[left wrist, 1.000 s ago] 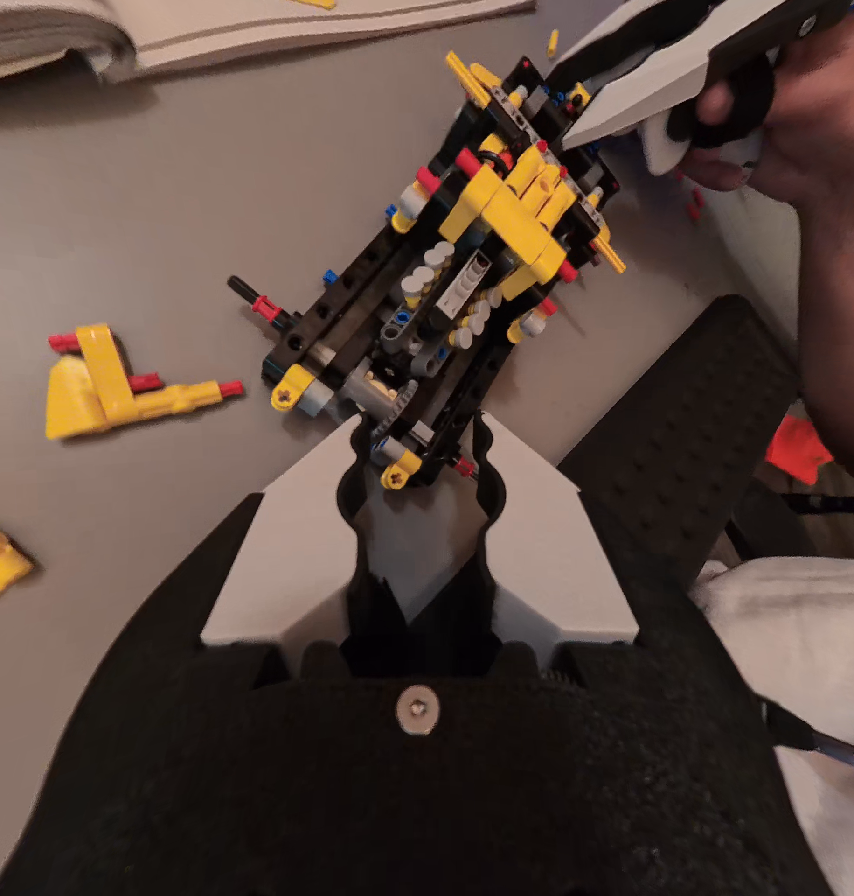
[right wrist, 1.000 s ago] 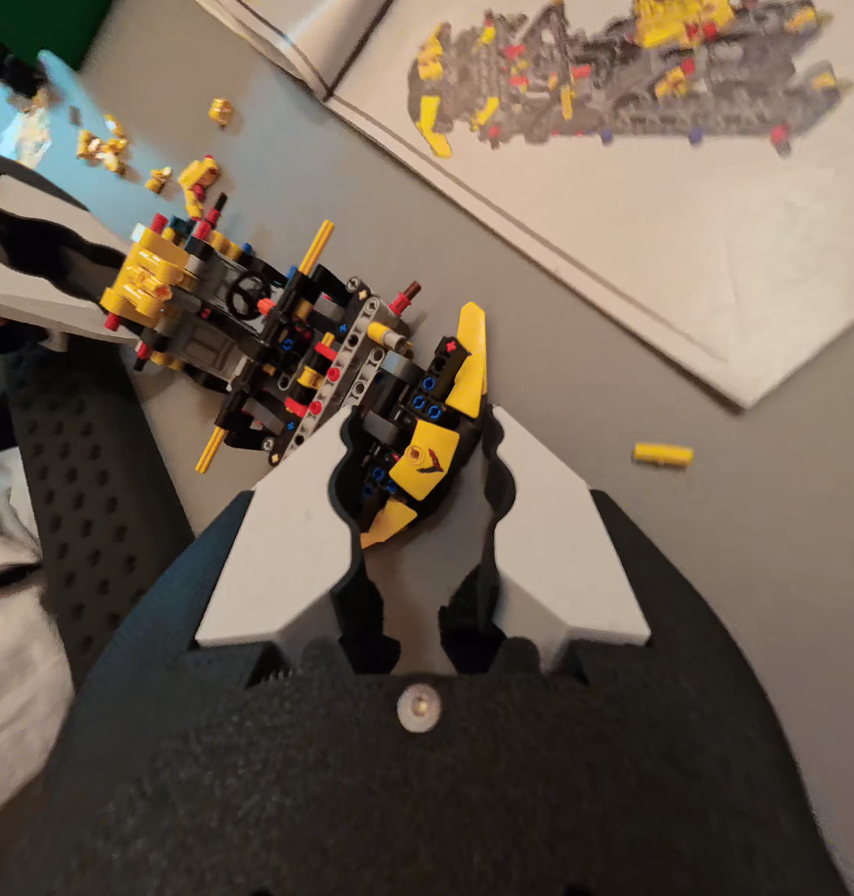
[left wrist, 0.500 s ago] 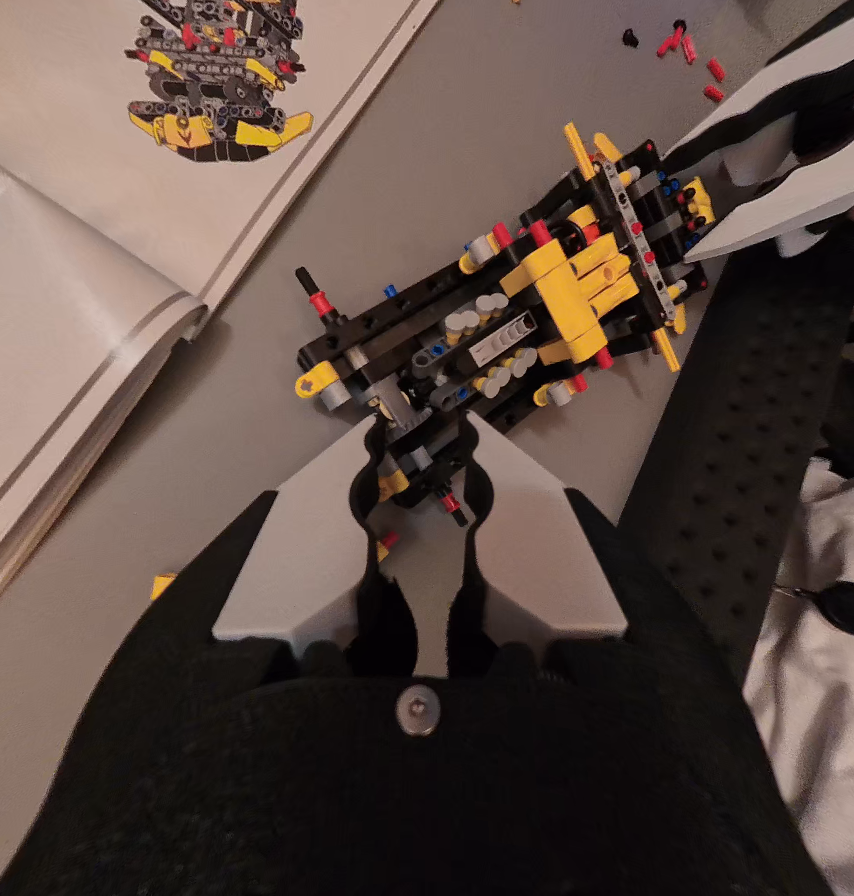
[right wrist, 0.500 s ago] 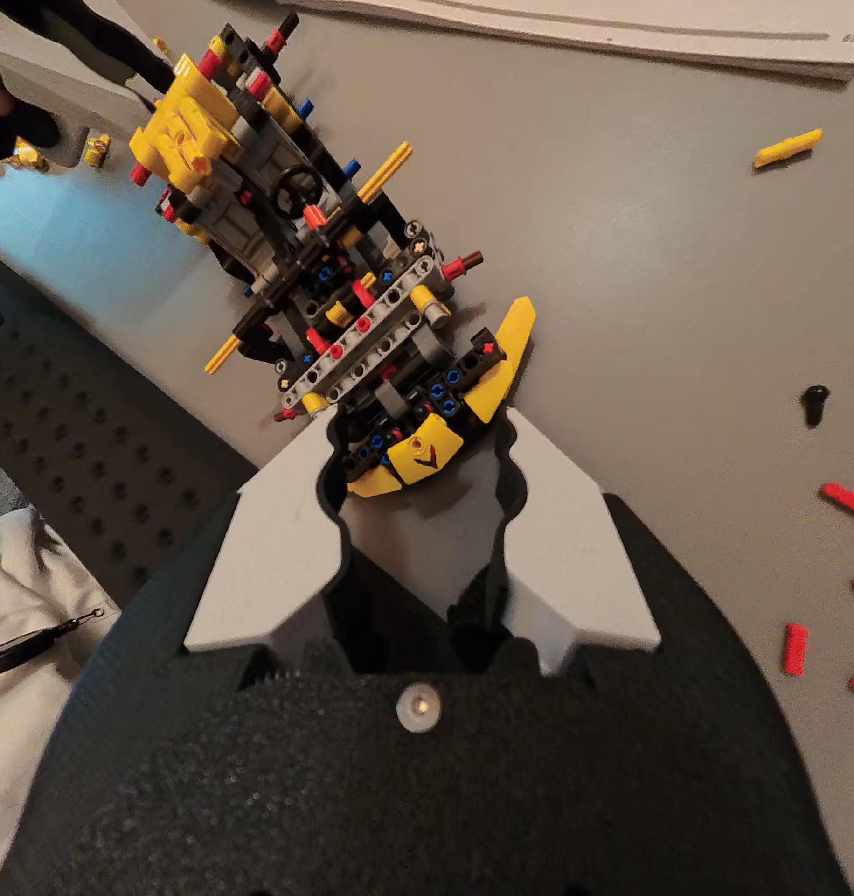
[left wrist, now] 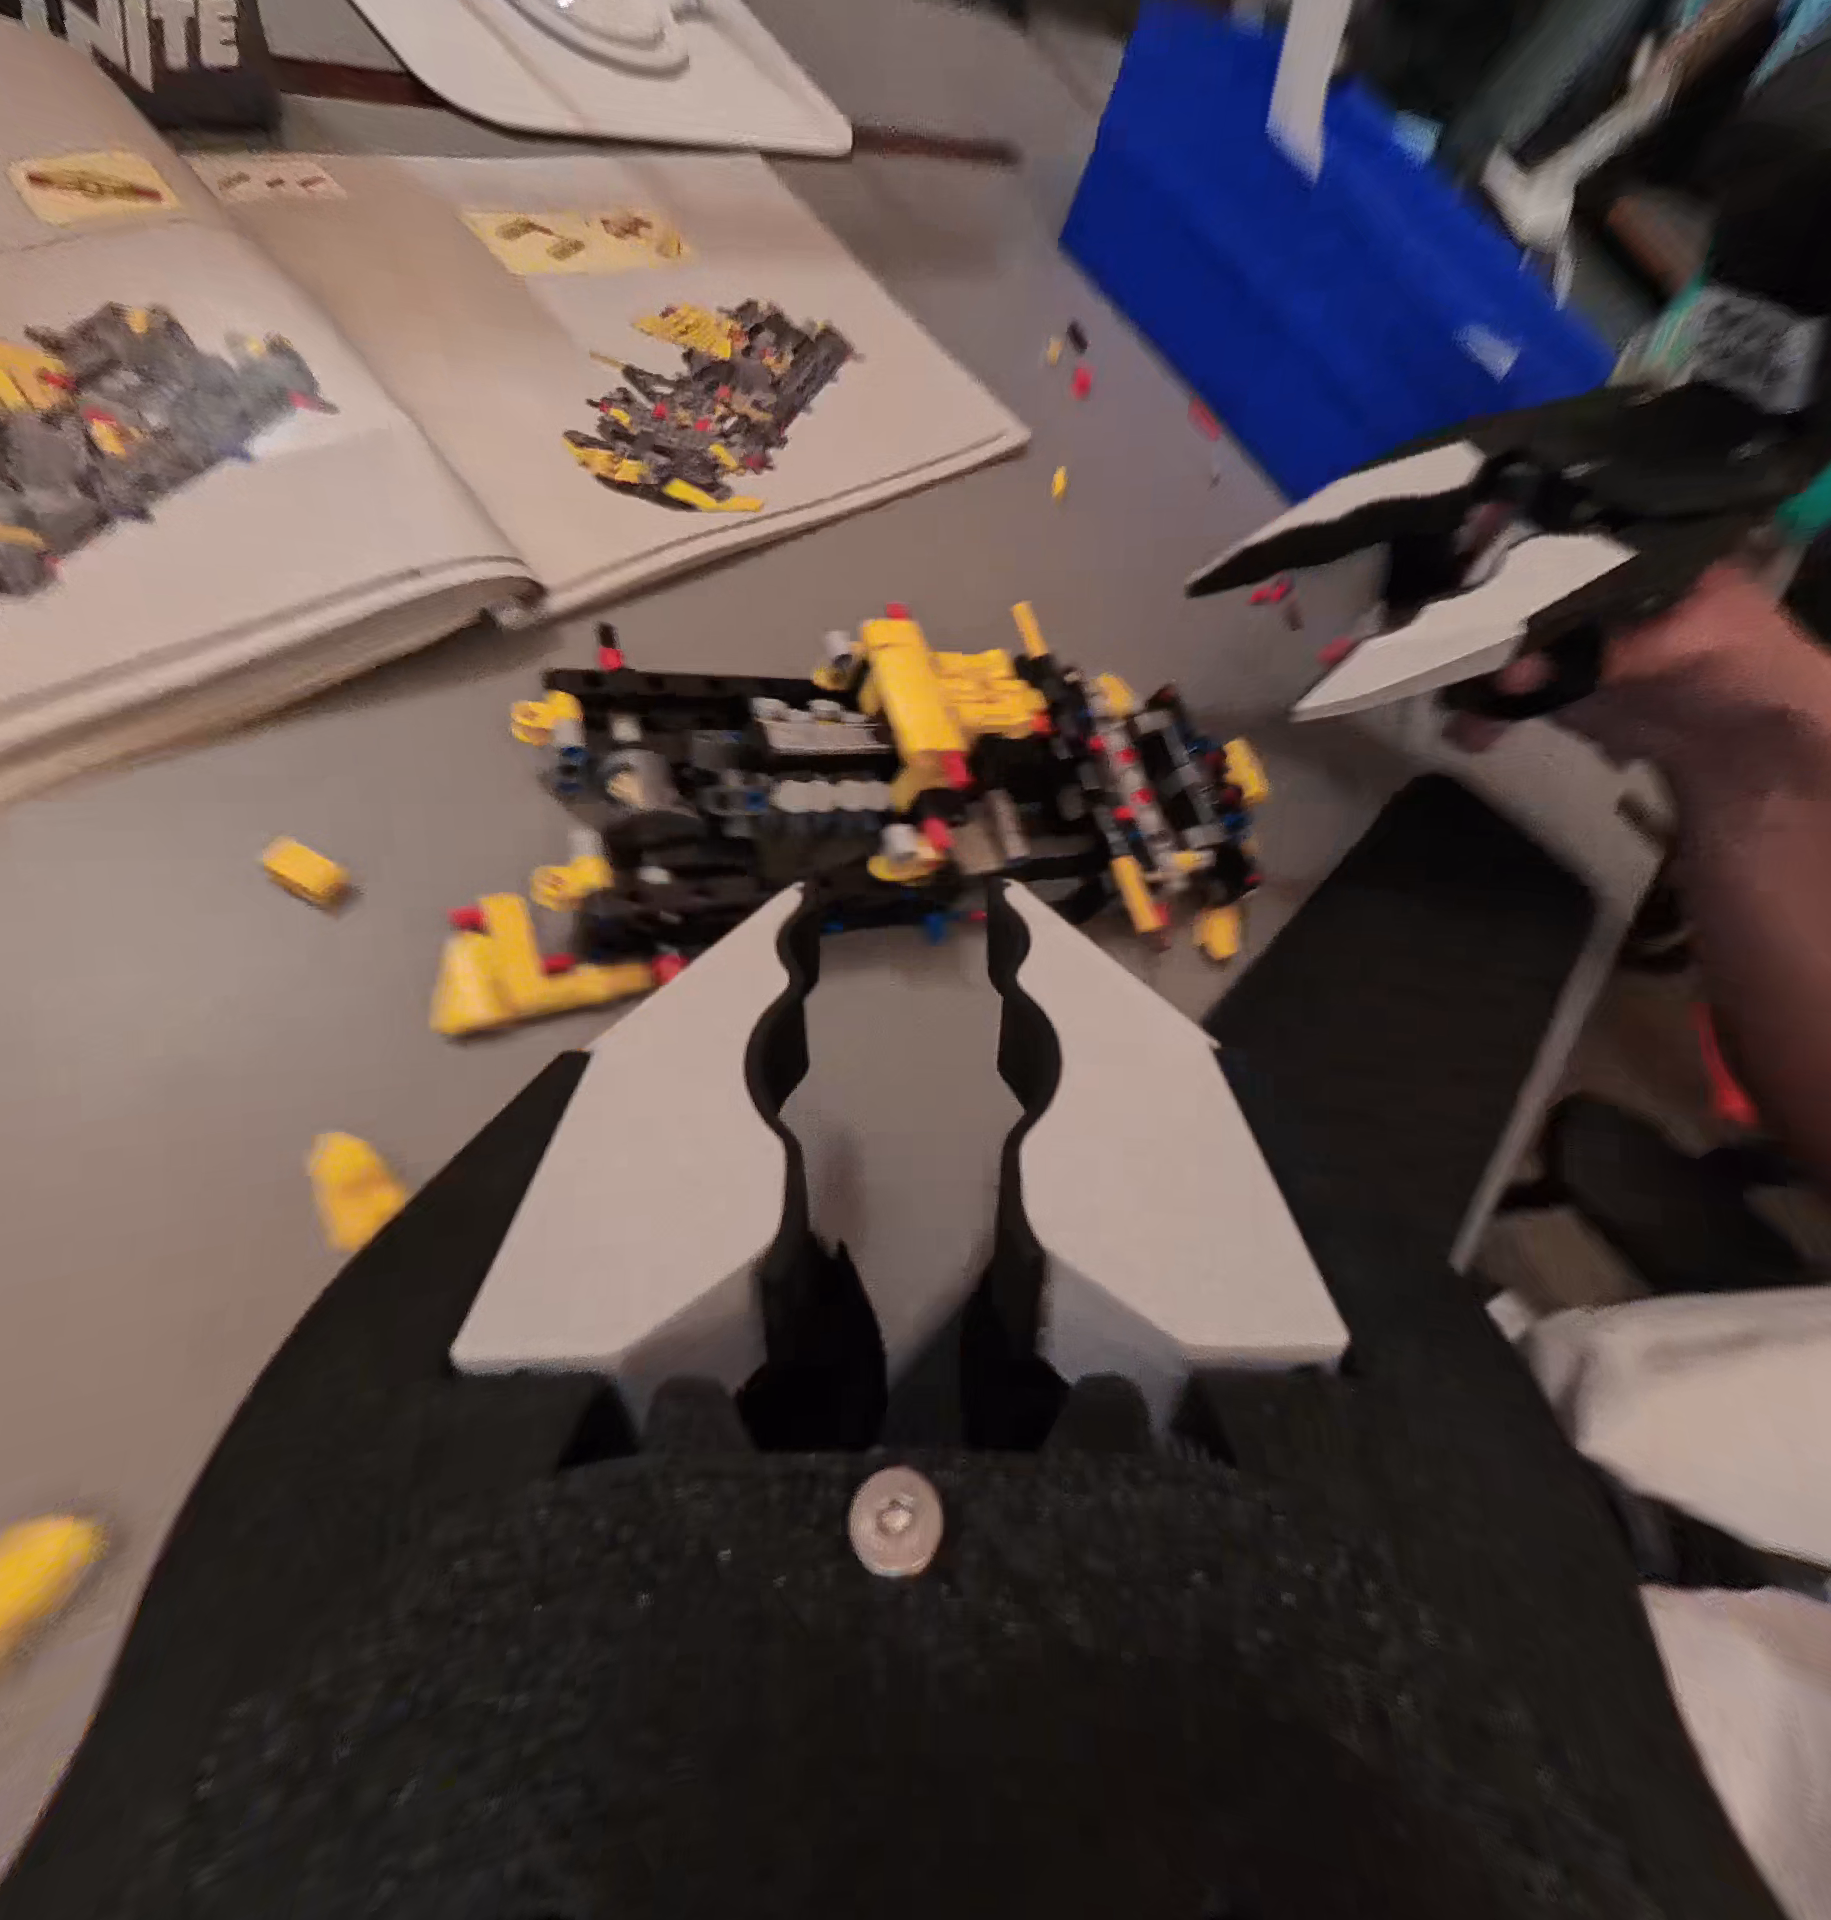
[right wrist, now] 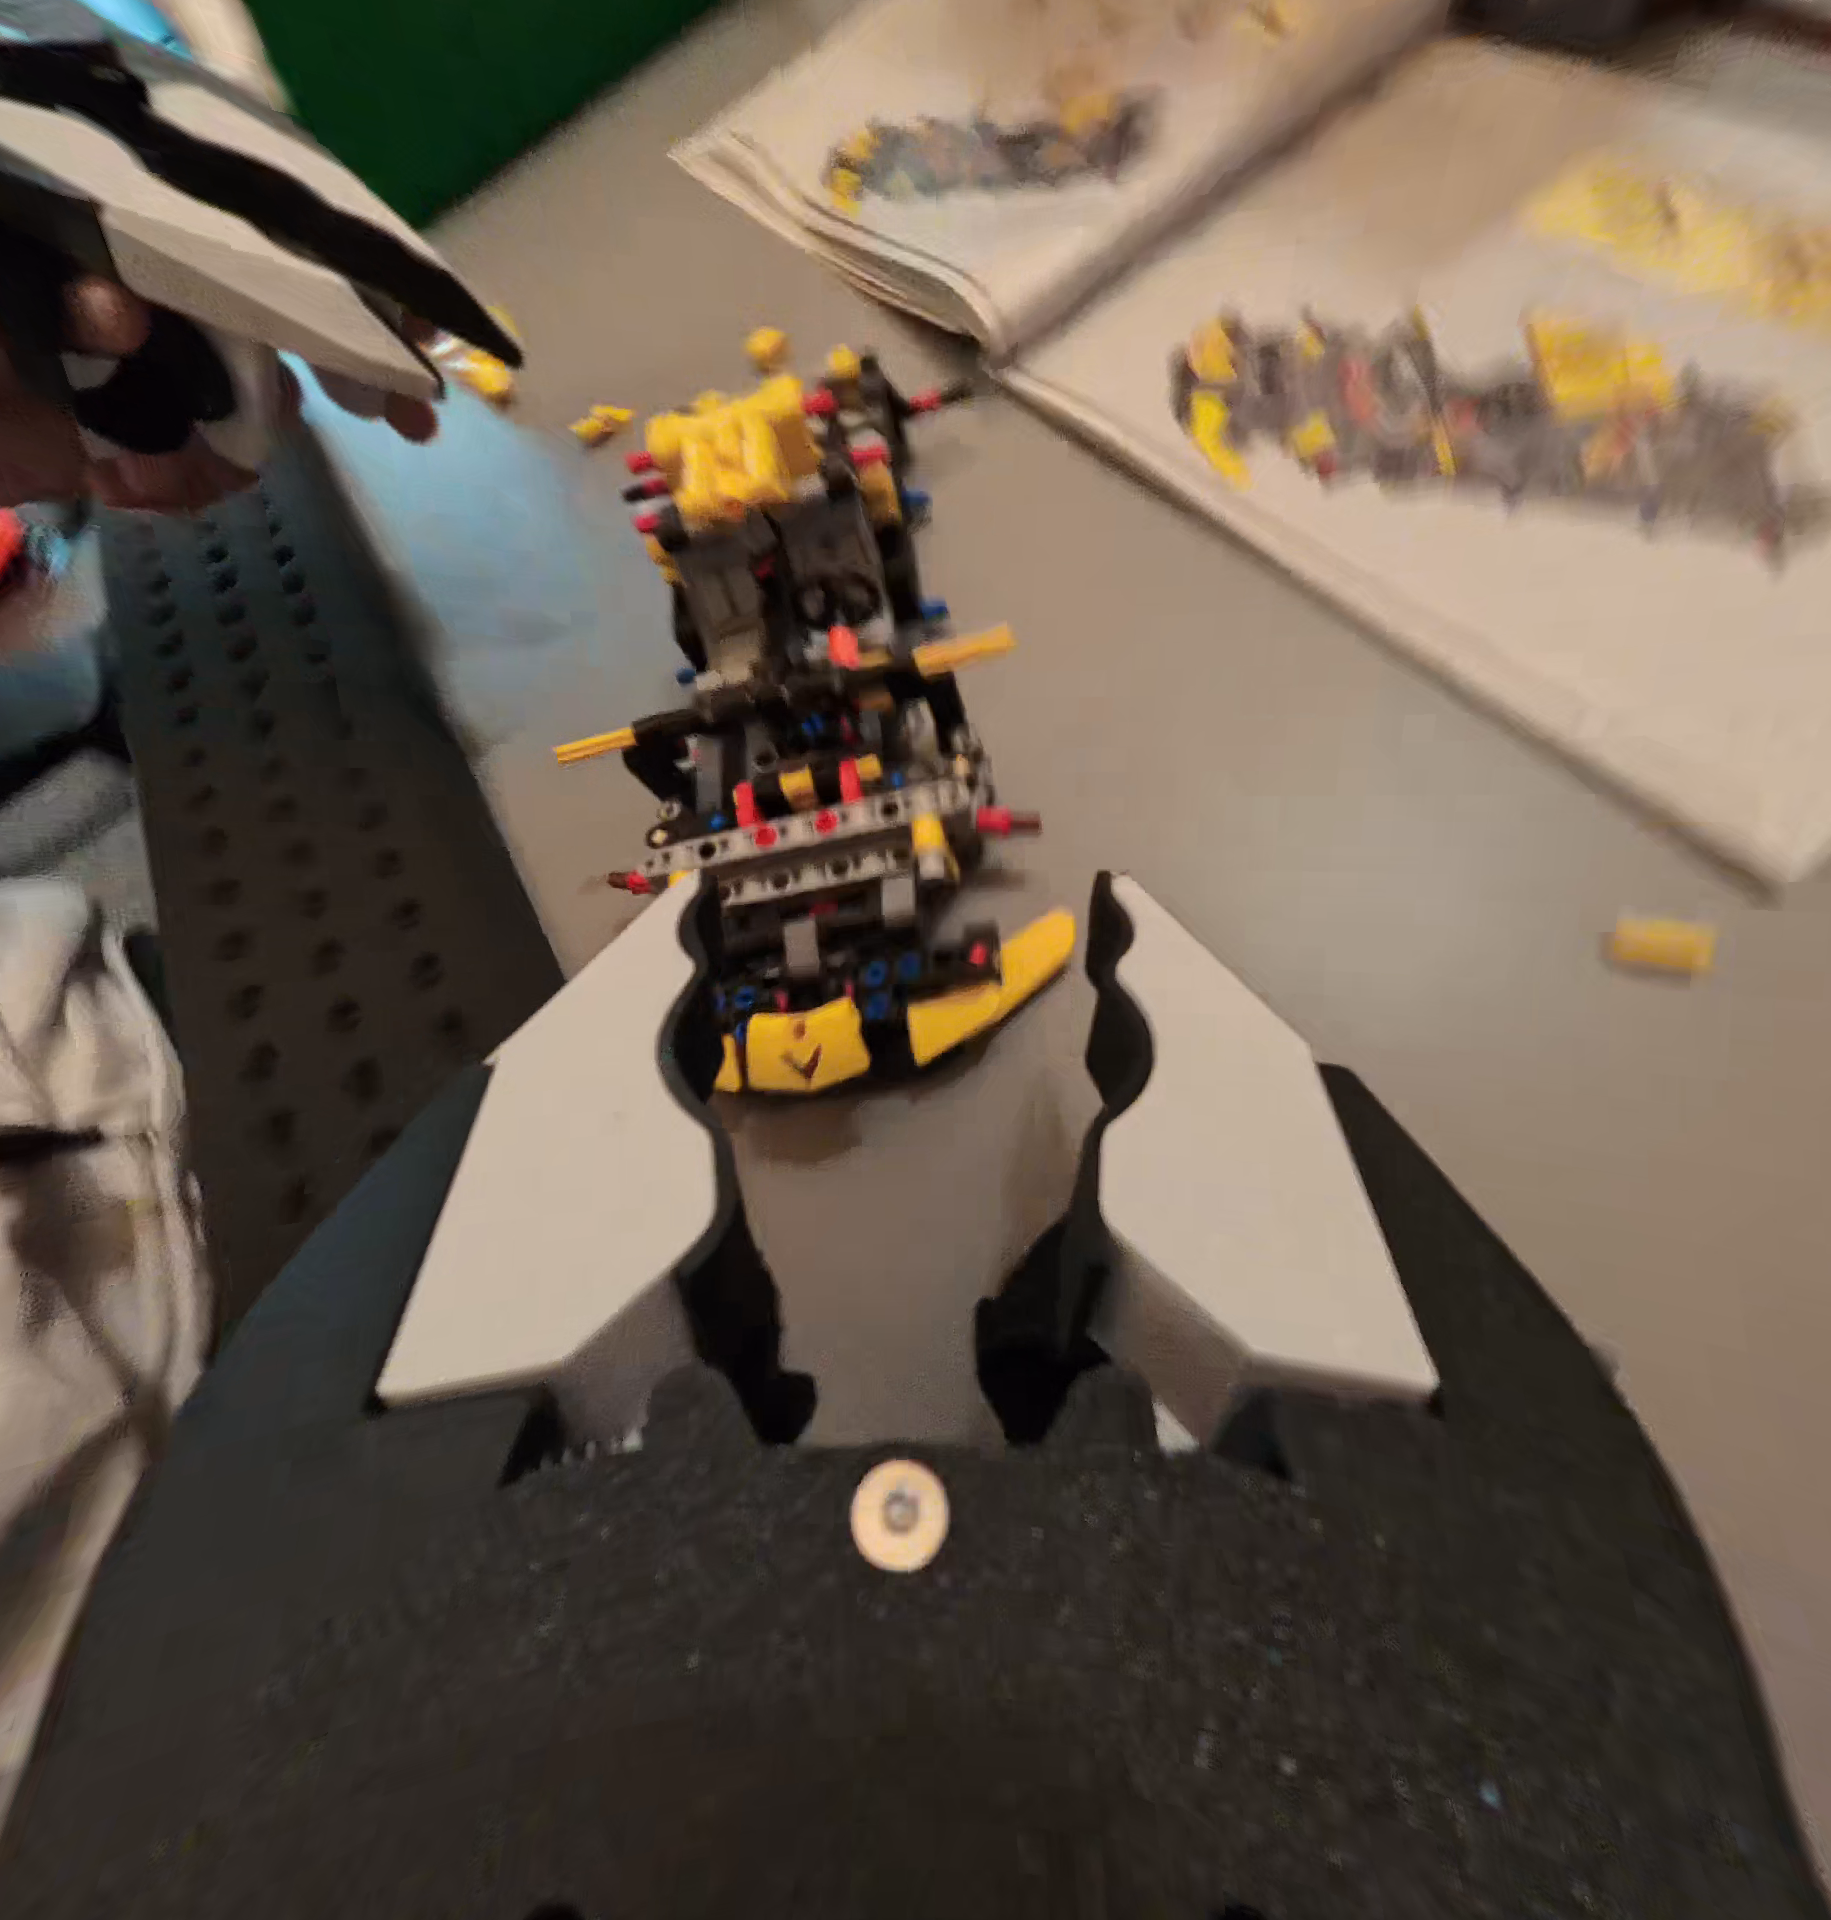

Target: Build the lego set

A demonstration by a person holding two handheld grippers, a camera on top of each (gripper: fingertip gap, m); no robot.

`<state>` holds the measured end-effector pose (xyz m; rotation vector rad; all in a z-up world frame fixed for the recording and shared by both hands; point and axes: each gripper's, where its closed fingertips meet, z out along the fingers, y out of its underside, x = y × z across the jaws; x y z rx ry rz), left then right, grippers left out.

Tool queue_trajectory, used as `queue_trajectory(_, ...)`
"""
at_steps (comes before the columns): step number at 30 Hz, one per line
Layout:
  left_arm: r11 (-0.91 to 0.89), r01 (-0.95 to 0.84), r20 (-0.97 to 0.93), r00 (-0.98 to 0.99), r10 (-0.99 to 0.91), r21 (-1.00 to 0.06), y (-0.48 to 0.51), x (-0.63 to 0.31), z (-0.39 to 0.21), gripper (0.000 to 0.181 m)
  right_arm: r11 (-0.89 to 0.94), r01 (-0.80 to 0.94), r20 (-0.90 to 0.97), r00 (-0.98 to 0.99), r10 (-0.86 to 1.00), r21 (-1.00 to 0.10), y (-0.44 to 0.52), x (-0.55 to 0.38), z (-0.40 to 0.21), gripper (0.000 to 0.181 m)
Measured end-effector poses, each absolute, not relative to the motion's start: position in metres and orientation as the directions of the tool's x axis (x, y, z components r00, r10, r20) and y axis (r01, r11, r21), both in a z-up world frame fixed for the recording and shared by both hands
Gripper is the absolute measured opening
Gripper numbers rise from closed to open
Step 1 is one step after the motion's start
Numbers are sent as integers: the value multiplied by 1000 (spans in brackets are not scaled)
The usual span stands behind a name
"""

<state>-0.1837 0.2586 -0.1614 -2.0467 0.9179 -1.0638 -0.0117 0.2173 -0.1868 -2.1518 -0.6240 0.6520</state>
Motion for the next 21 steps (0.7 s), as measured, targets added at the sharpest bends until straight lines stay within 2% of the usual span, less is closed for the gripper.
queue_trajectory(1,-558,-244,431,422,-798,-793,243,-177,-160,31,-508,288,-196,685,702,-812,224,-18,-181,69)
queue_trajectory(3,-535,-253,399,437,-806,-806,220,-162,-169,33,-398,394,-143,538,830,-828,238,-33,-175,70)
queue_trajectory(6,-461,-317,233,553,-800,-829,219,-154,-186,36,-354,500,-177,367,913,-791,263,-48,-185,66)
queue_trajectory(9,-388,-321,111,629,-769,-864,240,-154,-176,35,-389,469,-333,200,921,-793,276,-70,-181,66)
queue_trajectory(11,-360,-349,62,639,-767,-865,254,-151,-176,35,-377,443,-368,111,923,-813,282,-85,-177,65)
queue_trajectory(16,-391,-384,84,615,-784,-837,268,-136,-193,35,-154,494,-203,-47,978,-856,287,-109,-188,62)
queue_trajectory(21,-366,-423,65,576,-815,-829,271,-122,-199,32,-16,519,-122,-171,978,-854,279,-126,-200,59)
